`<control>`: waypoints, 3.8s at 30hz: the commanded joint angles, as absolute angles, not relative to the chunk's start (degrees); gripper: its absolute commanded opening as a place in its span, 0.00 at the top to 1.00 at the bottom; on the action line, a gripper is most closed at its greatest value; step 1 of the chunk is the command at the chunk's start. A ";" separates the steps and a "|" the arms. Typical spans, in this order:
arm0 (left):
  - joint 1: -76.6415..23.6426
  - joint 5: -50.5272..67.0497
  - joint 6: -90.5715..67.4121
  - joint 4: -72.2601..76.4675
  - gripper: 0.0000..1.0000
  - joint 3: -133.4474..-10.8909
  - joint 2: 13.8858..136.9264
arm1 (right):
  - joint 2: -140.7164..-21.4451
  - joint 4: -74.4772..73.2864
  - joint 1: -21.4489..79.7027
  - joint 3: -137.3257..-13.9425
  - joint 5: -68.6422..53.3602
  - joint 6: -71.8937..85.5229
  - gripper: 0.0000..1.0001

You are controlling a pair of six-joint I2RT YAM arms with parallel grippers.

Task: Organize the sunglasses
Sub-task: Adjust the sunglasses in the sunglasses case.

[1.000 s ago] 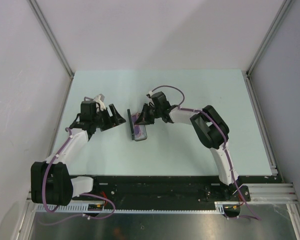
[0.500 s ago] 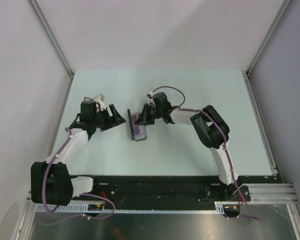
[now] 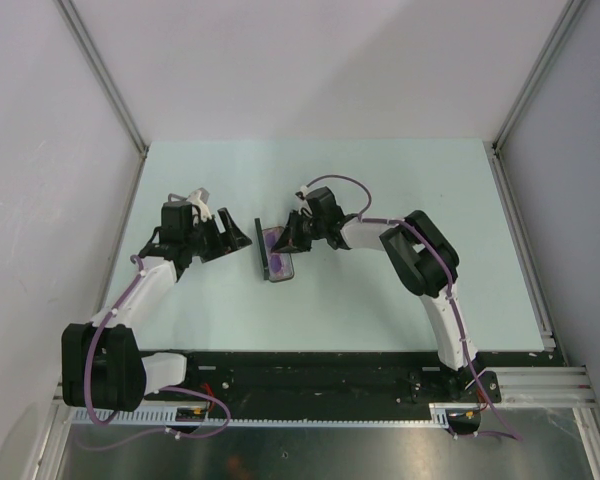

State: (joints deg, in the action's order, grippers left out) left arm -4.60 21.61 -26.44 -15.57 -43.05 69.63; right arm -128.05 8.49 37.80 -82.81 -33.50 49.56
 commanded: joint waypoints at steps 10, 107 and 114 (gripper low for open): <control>-4.40 21.88 -25.31 -15.20 0.19 -43.07 68.82 | -127.45 8.62 38.23 -82.35 -30.50 49.31 0.69; -4.57 18.90 -29.01 -15.03 0.19 -46.57 77.34 | -125.42 -14.42 38.58 -99.13 -8.61 31.29 0.79; -4.74 19.86 -28.83 -14.85 0.19 -48.78 78.05 | -129.20 -15.47 38.58 -102.92 -9.23 31.38 0.78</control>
State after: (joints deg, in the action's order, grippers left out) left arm -4.60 19.66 -28.49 -15.92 -45.58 78.32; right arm -128.05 -16.43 38.30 -99.22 -8.49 32.40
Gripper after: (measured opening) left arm 0.811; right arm 0.215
